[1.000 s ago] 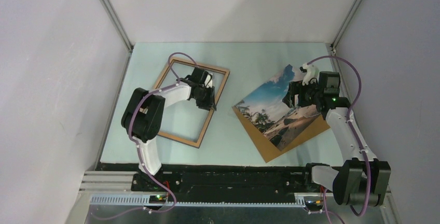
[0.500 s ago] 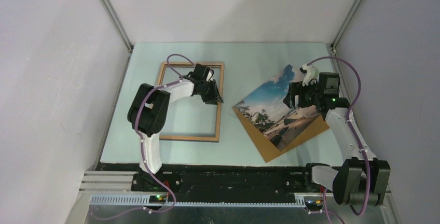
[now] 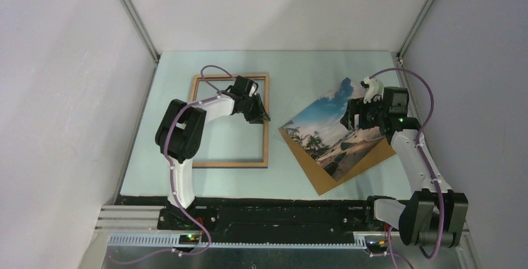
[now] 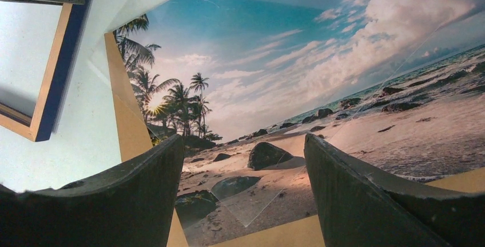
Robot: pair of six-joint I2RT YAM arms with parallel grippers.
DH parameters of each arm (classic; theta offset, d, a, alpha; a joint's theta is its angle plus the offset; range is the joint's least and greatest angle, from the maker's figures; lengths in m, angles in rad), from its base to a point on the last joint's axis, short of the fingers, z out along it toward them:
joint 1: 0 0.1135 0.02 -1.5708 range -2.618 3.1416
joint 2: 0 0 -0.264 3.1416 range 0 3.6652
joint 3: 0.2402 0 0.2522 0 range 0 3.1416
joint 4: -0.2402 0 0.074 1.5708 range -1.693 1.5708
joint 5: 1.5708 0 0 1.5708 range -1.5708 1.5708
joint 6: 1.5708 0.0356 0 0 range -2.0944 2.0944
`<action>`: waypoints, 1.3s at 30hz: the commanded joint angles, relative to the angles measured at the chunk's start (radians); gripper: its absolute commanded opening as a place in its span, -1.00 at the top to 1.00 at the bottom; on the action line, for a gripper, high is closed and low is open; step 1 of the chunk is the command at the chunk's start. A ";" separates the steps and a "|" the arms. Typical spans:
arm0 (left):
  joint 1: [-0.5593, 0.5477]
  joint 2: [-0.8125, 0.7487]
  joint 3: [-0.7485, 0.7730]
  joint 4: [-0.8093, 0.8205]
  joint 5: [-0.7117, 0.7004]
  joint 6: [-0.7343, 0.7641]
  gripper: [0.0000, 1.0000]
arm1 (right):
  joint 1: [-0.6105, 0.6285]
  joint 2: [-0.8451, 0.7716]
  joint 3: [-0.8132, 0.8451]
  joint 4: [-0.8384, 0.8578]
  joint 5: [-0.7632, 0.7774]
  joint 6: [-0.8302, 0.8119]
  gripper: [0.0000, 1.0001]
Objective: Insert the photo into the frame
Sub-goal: Adjust the photo frame at the center of the board.
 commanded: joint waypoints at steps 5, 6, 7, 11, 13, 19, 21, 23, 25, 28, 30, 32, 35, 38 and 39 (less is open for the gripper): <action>-0.042 0.040 -0.056 -0.041 -0.012 -0.032 0.75 | -0.011 -0.014 0.002 0.018 -0.024 -0.019 -0.62; -0.044 0.039 -0.058 -0.041 -0.011 -0.031 0.74 | -0.011 -0.015 0.002 0.018 -0.026 -0.018 -0.62; -0.046 0.036 -0.063 -0.041 -0.009 -0.030 0.72 | -0.012 -0.014 0.001 0.016 -0.027 -0.017 -0.62; -0.060 0.026 -0.077 -0.039 -0.013 -0.023 0.64 | -0.018 -0.012 0.002 0.015 -0.030 -0.017 -0.62; -0.062 0.023 -0.081 -0.040 -0.016 -0.021 0.57 | -0.019 -0.014 0.001 0.013 -0.029 -0.016 -0.63; -0.063 0.012 -0.099 -0.040 -0.023 -0.006 0.26 | -0.031 -0.017 0.002 0.011 -0.009 -0.005 -0.72; -0.063 0.008 -0.099 -0.040 -0.026 -0.001 0.12 | -0.034 -0.017 0.001 0.011 -0.002 -0.002 -0.76; -0.063 0.004 -0.100 -0.040 -0.031 0.003 -0.01 | -0.036 -0.020 0.002 0.011 0.000 0.001 -0.78; -0.063 -0.001 -0.100 -0.040 -0.037 0.008 -0.13 | -0.039 -0.023 0.002 0.011 0.003 0.004 -0.80; -0.063 -0.015 -0.100 -0.040 -0.047 0.022 -0.32 | -0.045 -0.028 0.002 0.011 0.007 0.009 -0.81; -0.063 -0.031 -0.101 -0.039 -0.056 0.037 -0.44 | -0.050 -0.028 0.002 0.010 0.012 0.014 -0.81; -0.063 -0.053 -0.099 -0.041 -0.071 0.064 -0.54 | -0.055 -0.025 0.002 0.013 0.023 0.022 -0.81; -0.063 -0.103 -0.094 -0.041 -0.103 0.118 -0.70 | -0.060 -0.018 0.002 0.018 0.052 0.036 -0.82; -0.063 -0.136 -0.079 -0.045 -0.101 0.164 -0.92 | -0.062 -0.009 0.002 0.024 0.081 0.059 -0.83; -0.063 -0.146 -0.066 -0.047 -0.092 0.185 -0.97 | -0.062 -0.003 0.002 0.027 0.089 0.063 -0.84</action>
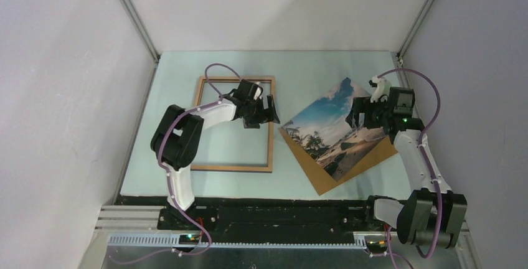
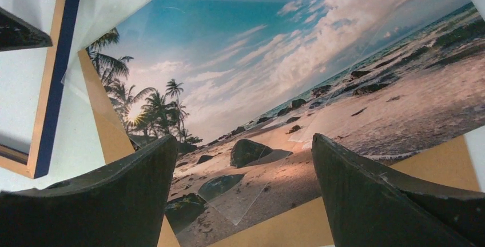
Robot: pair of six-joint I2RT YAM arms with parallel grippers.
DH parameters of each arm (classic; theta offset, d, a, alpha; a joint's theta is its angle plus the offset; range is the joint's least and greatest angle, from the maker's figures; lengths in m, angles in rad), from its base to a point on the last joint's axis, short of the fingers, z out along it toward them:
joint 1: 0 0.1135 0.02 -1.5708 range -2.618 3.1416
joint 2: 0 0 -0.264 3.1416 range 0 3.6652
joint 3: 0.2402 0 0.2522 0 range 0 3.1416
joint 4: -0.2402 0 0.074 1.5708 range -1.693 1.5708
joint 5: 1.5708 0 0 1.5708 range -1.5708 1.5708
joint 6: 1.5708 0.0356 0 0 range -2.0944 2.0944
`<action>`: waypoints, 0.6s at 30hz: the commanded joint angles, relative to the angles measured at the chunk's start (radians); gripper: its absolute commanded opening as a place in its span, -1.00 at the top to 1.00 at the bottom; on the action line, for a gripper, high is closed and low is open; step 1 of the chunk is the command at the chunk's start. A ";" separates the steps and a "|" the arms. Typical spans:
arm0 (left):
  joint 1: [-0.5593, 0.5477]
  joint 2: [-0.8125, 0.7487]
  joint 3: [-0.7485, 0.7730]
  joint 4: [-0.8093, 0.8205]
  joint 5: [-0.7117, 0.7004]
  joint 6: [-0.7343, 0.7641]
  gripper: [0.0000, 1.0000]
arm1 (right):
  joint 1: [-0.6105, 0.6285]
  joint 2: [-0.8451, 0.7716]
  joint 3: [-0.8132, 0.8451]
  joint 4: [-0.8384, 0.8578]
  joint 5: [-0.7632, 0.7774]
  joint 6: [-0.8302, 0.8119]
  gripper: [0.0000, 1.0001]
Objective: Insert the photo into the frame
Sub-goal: Adjust the photo frame at the center of the board, then pick up the photo frame item at the center of the board.
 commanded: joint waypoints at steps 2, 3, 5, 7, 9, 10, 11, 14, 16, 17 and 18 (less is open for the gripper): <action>0.000 -0.065 0.028 -0.074 -0.023 0.142 -0.99 | -0.007 0.009 0.001 0.034 0.069 0.055 -0.88; 0.001 -0.065 0.041 -0.074 -0.013 0.150 -0.99 | -0.007 0.014 0.002 0.036 0.082 0.060 -0.93; 0.000 -0.050 0.079 -0.076 0.029 0.175 -0.99 | -0.007 0.027 0.004 0.044 0.102 0.076 -0.96; -0.002 -0.028 0.124 -0.085 0.054 0.194 -0.99 | -0.007 0.045 0.015 0.039 0.121 0.092 -0.96; -0.002 -0.001 0.173 -0.097 0.070 0.205 -0.99 | -0.009 0.069 0.026 0.033 0.134 0.107 -0.94; -0.005 0.010 0.206 -0.106 0.074 0.212 -0.99 | -0.011 0.090 0.031 0.032 0.138 0.117 -0.94; -0.006 0.027 0.218 -0.110 0.081 0.214 -0.99 | -0.013 0.099 0.035 0.031 0.140 0.121 -0.92; -0.016 0.073 0.282 -0.117 0.112 0.224 -0.99 | -0.026 0.164 0.054 0.028 0.137 0.142 -0.91; -0.022 0.097 0.332 -0.123 0.129 0.233 -0.99 | -0.038 0.202 0.065 0.026 0.128 0.160 -0.90; -0.023 0.120 0.364 -0.123 0.135 0.237 -0.99 | -0.044 0.225 0.071 0.026 0.123 0.172 -0.89; -0.026 0.147 0.383 -0.125 0.150 0.239 -0.99 | -0.056 0.236 0.080 0.027 0.107 0.176 -0.88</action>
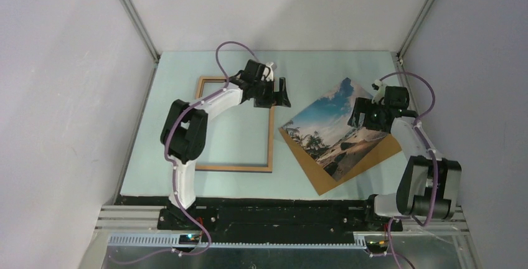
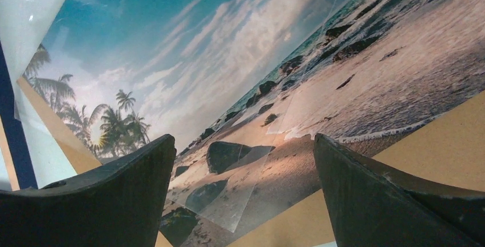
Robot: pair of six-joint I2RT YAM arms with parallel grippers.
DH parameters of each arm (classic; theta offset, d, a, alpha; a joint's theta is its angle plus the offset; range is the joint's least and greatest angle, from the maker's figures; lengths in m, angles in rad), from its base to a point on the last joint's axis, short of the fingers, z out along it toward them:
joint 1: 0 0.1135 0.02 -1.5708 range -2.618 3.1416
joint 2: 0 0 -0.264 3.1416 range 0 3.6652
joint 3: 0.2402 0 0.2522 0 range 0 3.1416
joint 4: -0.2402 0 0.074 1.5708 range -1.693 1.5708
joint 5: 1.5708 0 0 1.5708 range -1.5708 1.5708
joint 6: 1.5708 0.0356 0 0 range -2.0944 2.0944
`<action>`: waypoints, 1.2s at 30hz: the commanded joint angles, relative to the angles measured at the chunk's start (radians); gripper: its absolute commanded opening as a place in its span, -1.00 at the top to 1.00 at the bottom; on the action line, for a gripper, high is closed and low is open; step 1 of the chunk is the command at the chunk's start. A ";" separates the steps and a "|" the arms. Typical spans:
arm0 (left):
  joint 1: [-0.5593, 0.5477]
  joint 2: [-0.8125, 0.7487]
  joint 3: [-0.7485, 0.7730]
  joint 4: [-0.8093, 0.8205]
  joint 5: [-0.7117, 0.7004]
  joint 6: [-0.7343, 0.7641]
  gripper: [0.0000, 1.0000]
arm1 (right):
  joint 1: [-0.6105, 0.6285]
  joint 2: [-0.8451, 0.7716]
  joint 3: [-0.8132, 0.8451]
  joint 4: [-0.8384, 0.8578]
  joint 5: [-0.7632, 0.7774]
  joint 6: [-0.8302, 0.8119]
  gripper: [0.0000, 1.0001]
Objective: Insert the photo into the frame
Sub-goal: Pick up the photo frame item at the center of the board.
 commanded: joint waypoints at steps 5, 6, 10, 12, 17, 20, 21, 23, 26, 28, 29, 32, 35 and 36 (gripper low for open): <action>-0.038 0.156 0.209 -0.014 0.095 0.027 -0.99 | -0.078 0.131 0.099 0.031 -0.084 0.094 -0.86; -0.042 0.176 0.221 -0.015 0.097 0.024 -0.99 | -0.092 0.152 0.103 0.034 -0.095 0.099 -0.84; -0.060 0.227 0.280 -0.016 0.065 -0.010 -0.99 | -0.119 0.214 0.120 0.046 -0.148 0.127 -0.82; -0.061 0.245 0.299 -0.016 0.034 -0.026 -0.99 | -0.125 0.239 0.124 0.052 -0.167 0.138 -0.81; -0.061 0.269 0.320 -0.020 -0.046 -0.050 -0.99 | -0.138 0.274 0.127 0.063 -0.190 0.142 -0.80; -0.062 0.285 0.330 -0.027 -0.057 -0.058 -0.99 | -0.148 0.298 0.136 0.066 -0.211 0.151 -0.79; -0.062 0.290 0.332 -0.027 -0.061 -0.059 -0.99 | -0.152 0.303 0.136 0.066 -0.218 0.154 -0.78; -0.062 0.297 0.331 -0.031 -0.063 -0.062 -0.99 | -0.155 0.318 0.139 0.068 -0.227 0.156 -0.78; -0.062 0.308 0.331 -0.034 -0.061 -0.072 -0.99 | -0.156 0.344 0.149 0.070 -0.237 0.161 -0.77; -0.062 0.311 0.331 -0.036 -0.061 -0.076 -0.99 | -0.157 0.360 0.156 0.071 -0.242 0.167 -0.76; -0.062 0.315 0.331 -0.036 -0.062 -0.078 -0.99 | -0.158 0.370 0.158 0.071 -0.243 0.168 -0.76; -0.061 0.319 0.332 -0.037 -0.054 -0.084 -0.99 | -0.161 0.391 0.171 0.071 -0.262 0.179 -0.75; -0.062 0.329 0.332 -0.036 -0.038 -0.090 -0.98 | -0.163 0.420 0.181 0.071 -0.276 0.193 -0.74; -0.062 0.333 0.330 -0.035 -0.029 -0.090 -0.98 | -0.163 0.426 0.187 0.071 -0.280 0.196 -0.74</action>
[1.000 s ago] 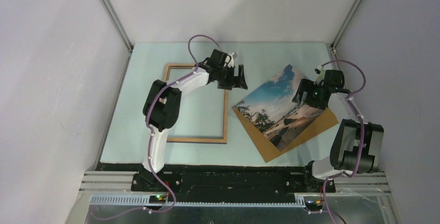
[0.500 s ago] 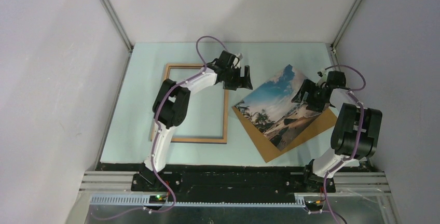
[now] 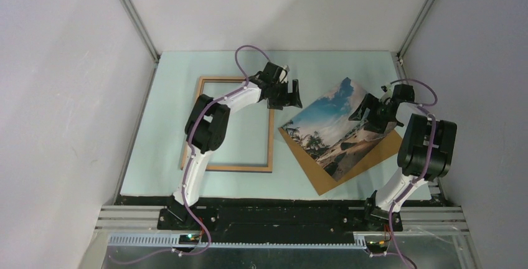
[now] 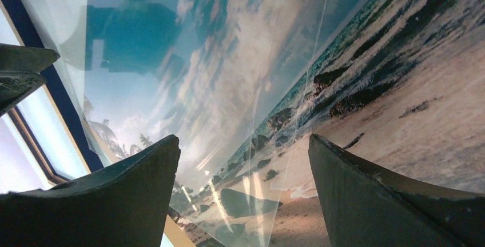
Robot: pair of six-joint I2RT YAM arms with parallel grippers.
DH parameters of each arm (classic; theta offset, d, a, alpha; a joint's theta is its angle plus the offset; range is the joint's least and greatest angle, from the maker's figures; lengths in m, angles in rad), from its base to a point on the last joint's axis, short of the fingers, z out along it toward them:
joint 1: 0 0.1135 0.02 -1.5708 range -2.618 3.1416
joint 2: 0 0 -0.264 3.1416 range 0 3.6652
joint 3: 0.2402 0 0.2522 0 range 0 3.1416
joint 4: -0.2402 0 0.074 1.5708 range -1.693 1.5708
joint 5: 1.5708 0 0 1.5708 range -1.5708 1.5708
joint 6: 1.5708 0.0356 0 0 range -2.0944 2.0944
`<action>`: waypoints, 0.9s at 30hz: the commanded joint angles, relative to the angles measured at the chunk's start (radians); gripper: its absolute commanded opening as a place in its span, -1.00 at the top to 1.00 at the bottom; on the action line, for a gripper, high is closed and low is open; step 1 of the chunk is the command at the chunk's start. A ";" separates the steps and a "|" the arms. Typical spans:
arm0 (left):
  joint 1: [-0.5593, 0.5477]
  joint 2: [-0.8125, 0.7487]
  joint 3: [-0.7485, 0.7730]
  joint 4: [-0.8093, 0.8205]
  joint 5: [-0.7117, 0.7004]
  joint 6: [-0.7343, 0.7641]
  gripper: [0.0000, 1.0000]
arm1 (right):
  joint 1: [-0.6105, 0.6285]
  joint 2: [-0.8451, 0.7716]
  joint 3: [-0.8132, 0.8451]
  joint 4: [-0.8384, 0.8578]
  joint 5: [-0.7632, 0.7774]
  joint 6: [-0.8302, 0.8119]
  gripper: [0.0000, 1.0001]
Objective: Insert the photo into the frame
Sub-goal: Pick up the photo frame item at the center of the board.
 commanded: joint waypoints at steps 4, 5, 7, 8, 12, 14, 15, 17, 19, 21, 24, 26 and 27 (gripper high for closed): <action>0.002 0.028 0.029 -0.004 0.040 -0.021 -0.98 | -0.011 0.061 0.060 0.023 -0.066 0.036 -0.73; 0.002 0.029 0.027 -0.004 0.045 -0.024 -0.98 | -0.011 0.069 0.060 0.023 -0.072 0.039 -0.73; 0.002 0.032 0.024 -0.005 0.060 -0.032 -0.98 | -0.014 0.079 0.062 0.026 -0.088 0.043 -0.73; 0.001 0.034 0.022 -0.005 0.074 -0.035 -0.97 | -0.017 0.085 0.061 0.026 -0.099 0.044 -0.72; 0.001 0.041 0.016 -0.005 0.113 -0.059 -0.96 | -0.031 0.099 0.061 0.030 -0.133 0.052 -0.71; 0.002 0.045 0.014 -0.005 0.133 -0.070 -0.96 | -0.039 0.106 0.060 0.033 -0.155 0.054 -0.70; 0.002 0.046 0.013 -0.004 0.143 -0.074 -0.95 | -0.044 0.109 0.061 0.034 -0.162 0.055 -0.70; 0.001 0.049 0.013 -0.004 0.154 -0.078 -0.95 | -0.051 0.116 0.060 0.033 -0.181 0.055 -0.69; 0.003 0.051 0.015 -0.002 0.161 -0.076 -0.94 | -0.055 0.123 0.061 0.032 -0.192 0.055 -0.67; 0.004 0.052 0.018 0.000 0.170 -0.078 -0.94 | -0.057 0.124 0.060 0.032 -0.199 0.054 -0.65; 0.006 0.053 0.026 0.002 0.186 -0.080 -0.94 | -0.058 0.123 0.061 0.032 -0.208 0.055 -0.64; 0.007 0.054 0.035 0.009 0.207 -0.084 -0.93 | -0.058 0.125 0.060 0.034 -0.216 0.055 -0.63; 0.007 0.055 0.039 0.013 0.224 -0.084 -0.92 | -0.058 0.125 0.060 0.035 -0.219 0.054 -0.63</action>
